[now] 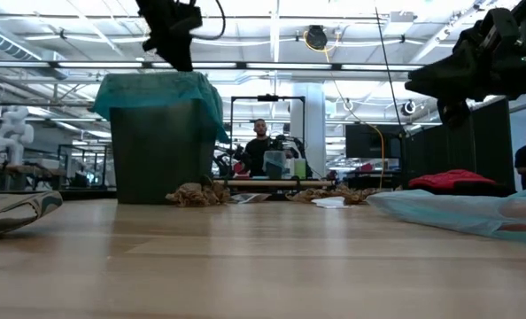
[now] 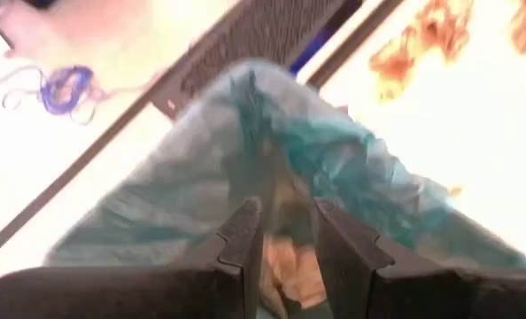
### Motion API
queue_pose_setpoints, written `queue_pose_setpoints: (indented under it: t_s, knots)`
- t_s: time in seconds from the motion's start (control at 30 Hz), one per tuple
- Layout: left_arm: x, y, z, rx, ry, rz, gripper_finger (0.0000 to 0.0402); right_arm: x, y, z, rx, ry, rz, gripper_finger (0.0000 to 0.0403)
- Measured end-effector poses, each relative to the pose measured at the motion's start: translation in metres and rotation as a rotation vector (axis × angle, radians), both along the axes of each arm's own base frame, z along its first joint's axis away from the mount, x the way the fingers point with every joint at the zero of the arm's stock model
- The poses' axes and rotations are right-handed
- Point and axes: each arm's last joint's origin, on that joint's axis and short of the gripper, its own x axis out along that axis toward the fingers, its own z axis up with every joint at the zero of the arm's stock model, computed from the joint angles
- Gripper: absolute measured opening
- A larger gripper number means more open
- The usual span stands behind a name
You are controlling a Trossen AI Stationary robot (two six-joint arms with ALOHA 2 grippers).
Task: Place trash/remove bag and relplace
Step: Put the brown napkin into the trash bin
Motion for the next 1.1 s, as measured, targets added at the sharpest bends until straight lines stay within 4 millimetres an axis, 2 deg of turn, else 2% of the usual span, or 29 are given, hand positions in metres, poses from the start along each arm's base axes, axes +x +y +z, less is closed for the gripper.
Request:
queue_pose_setpoints:
  t_s: [0.2,0.33,0.4,0.53,0.63,0.77,0.87,1.1]
  knots:
    - [-0.007,-0.012,0.014,-0.07,0.01,-0.081,0.0091,0.004,-0.001,0.002,-0.011,-0.018,0.0,0.0113]
    - [-0.016,-0.028,0.024,-0.03,-0.01,-0.111,0.004,0.012,-0.004,-0.001,-0.023,0.019,-0.032,0.0108]
    - [-0.022,-0.036,0.028,0.0,-0.066,-0.122,0.0011,0.017,-0.005,-0.003,-0.02,0.042,-0.05,0.0108]
    - [-0.03,-0.05,0.032,0.082,-0.23,-0.15,0.0003,0.027,-0.008,-0.006,-0.023,0.076,-0.059,0.0108]
    - [-0.031,-0.058,0.026,0.121,-0.356,-0.212,0.0002,0.039,-0.012,0.005,-0.064,0.106,-0.07,0.0108]
    - [-0.027,-0.062,0.008,0.174,-0.461,-0.25,0.0001,0.064,-0.018,0.021,-0.155,0.184,-0.08,0.0107]
    - [-0.023,-0.063,-0.008,0.186,-0.485,-0.262,0.0001,0.09,-0.024,0.033,-0.217,0.234,-0.071,0.0107]
    - [-0.021,-0.06,-0.03,0.218,-0.431,-0.242,0.0001,0.164,-0.042,0.022,-0.319,0.422,-0.017,0.0114]
